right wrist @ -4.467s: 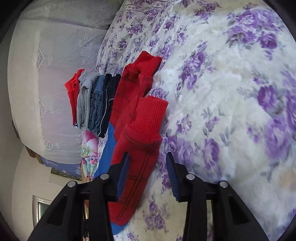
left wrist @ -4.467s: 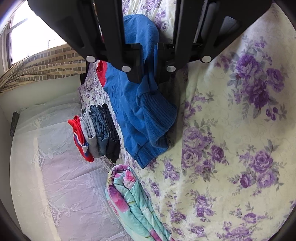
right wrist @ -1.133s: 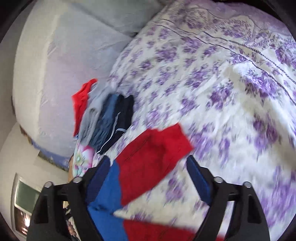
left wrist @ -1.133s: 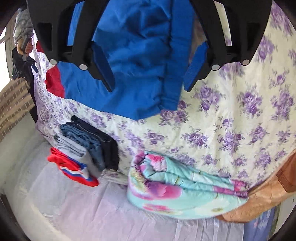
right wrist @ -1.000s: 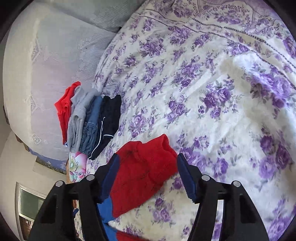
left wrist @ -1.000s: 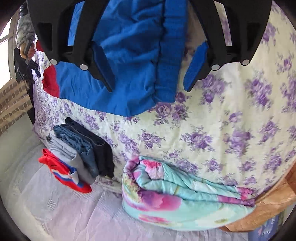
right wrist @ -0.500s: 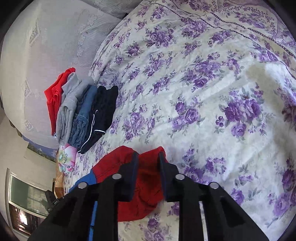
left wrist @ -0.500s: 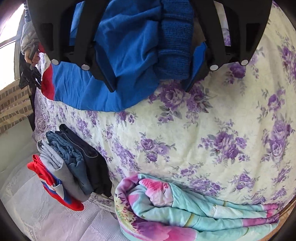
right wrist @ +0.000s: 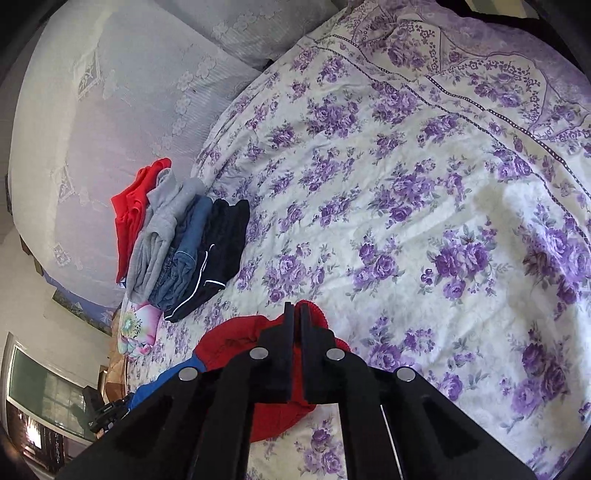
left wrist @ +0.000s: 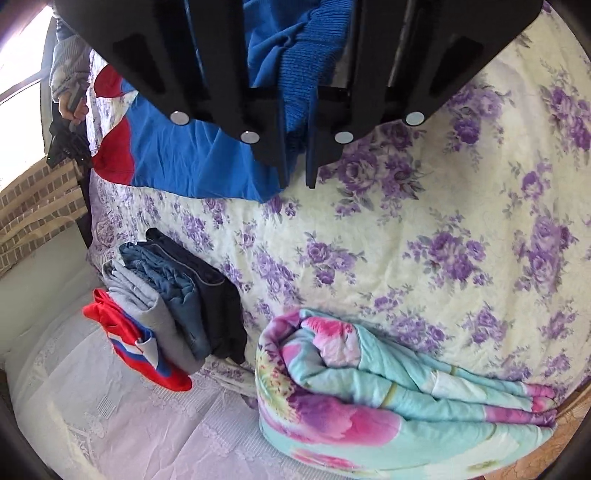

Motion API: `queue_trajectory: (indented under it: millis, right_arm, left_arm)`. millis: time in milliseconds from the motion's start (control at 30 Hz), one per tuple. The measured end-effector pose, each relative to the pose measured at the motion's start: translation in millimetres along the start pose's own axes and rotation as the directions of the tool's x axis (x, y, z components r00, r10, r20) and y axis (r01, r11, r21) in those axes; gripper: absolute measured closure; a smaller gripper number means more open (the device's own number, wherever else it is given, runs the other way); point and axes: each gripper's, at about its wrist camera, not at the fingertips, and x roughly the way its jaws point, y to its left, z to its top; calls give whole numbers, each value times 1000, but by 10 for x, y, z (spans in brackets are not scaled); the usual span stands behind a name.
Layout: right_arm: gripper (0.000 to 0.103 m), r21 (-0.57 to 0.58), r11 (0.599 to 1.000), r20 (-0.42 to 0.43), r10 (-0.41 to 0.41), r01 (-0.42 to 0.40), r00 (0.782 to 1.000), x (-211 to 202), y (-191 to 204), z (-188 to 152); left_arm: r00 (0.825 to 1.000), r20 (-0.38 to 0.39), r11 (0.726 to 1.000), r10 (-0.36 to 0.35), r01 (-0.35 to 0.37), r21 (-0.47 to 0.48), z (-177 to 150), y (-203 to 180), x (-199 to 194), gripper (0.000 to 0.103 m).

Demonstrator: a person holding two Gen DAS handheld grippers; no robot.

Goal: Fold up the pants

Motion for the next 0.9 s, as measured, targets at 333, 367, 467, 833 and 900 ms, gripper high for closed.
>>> queue_trajectory:
  millis: [333,367,467,833,900]
  right_arm:
    - [100,-1,1000,6,5,-5,1000,-91,40,-81]
    - [100,-3,1000,9,6,-6,1000,-119,47,-77]
    - [100,-2,1000,35,19,-19,999,-256,69,-87]
    - [99,143,984,50,102,-108,994,-829,-378,-558]
    - [99,157,982,0,108,-106,994,-623,-291,-517]
  left_arm:
    - [1000,-21,991,-14,11,-131,-31,241,32,95]
    - [1000,-9,992,-13,12,-128,-42,231,0,96]
    - [997,51,992,-59,65,-109,-92,146,-218,96]
    - [975,136,971,-178,196,-139,-697,334,-760,98]
    - [971,149,967,-186,208,-148,-667,300,-729,98]
